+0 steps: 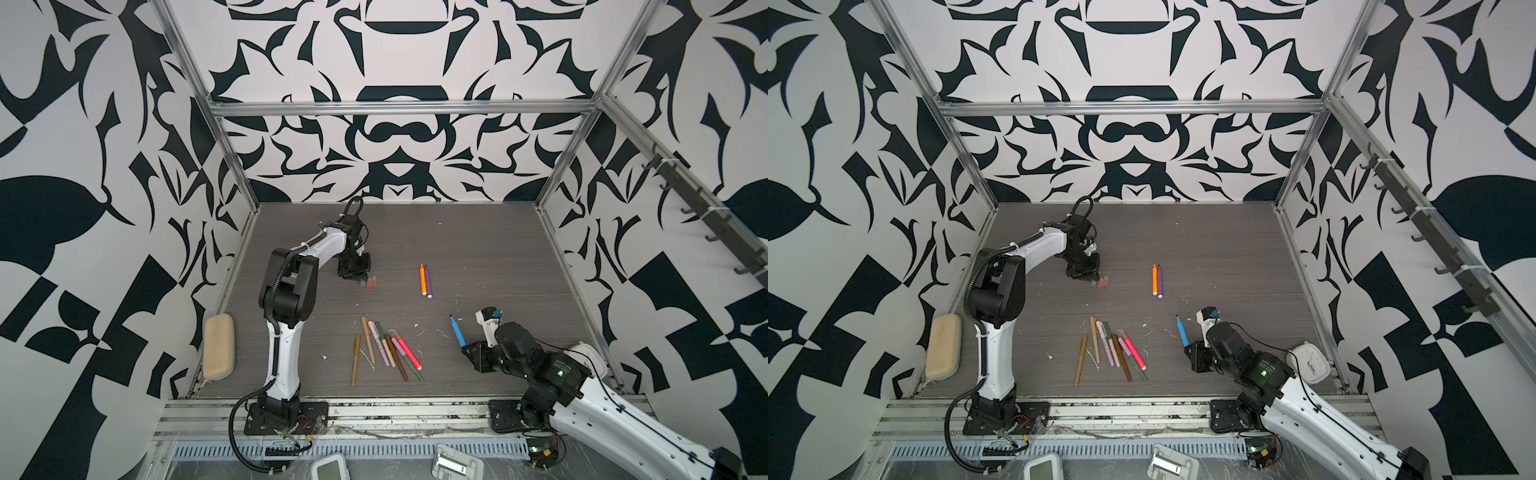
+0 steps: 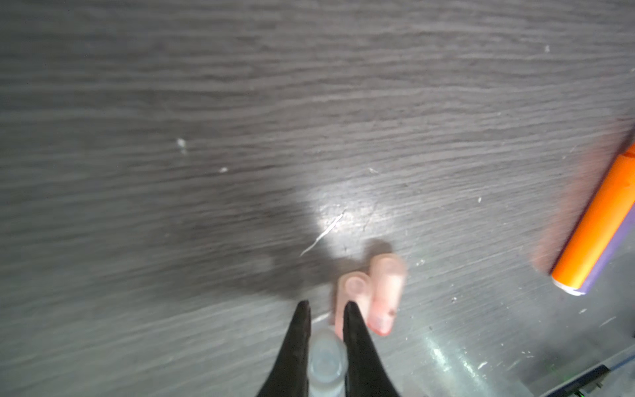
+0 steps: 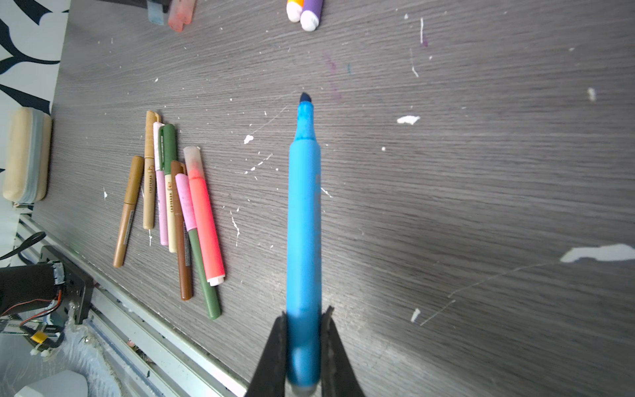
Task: Open the pen caps
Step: 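Lower the blue cap beside the pink caps and open the left gripper, then lay the uncapped blue marker beside the purple marker, open right gripper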
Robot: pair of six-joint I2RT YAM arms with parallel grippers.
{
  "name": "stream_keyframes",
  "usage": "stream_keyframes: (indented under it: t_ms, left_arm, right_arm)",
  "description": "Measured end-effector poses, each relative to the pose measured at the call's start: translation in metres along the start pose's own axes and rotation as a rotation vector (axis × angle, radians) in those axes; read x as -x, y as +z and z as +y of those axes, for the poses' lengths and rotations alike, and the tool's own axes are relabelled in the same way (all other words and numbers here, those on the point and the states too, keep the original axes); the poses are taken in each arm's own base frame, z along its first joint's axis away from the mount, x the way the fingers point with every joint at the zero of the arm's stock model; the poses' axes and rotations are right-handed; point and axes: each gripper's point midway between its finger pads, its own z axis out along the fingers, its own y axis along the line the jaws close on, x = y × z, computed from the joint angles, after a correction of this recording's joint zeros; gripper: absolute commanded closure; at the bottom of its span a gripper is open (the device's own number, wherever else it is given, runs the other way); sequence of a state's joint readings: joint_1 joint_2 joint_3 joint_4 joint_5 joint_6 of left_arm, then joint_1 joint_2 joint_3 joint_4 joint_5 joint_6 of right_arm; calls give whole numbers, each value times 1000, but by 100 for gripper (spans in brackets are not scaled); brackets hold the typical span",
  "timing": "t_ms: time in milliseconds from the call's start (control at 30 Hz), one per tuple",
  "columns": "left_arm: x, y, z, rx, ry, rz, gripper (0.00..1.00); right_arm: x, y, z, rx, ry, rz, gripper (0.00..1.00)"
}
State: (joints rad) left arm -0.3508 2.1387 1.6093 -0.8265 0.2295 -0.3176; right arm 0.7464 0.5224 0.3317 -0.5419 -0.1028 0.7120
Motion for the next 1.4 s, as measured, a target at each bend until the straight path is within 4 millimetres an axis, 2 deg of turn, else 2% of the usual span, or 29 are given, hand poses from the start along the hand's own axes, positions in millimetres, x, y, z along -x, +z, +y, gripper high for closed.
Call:
stream_keyframes:
  t_ms: [400, 967, 1067, 1200, 1400]
  left_arm:
    - [5, 0, -3, -40, -32, -9, 70]
    - [9, -2, -10, -81, -60, -33, 66]
    - [6, -11, -12, -94, -65, -49, 65]
    - [0, -35, -12, -118, -75, -94, 65]
    - [-19, -90, -16, -168, -71, -213, 65]
  right_arm:
    - [-2, 0, 2, 9, -1, 11, 100]
    - [-4, 7, -1, -10, 4, 37, 100]
    - [-5, 15, -4, -36, 12, 60, 100]
    - [0, 27, -14, -93, 40, 90, 100]
    - [37, 45, -29, -157, 134, 66, 100]
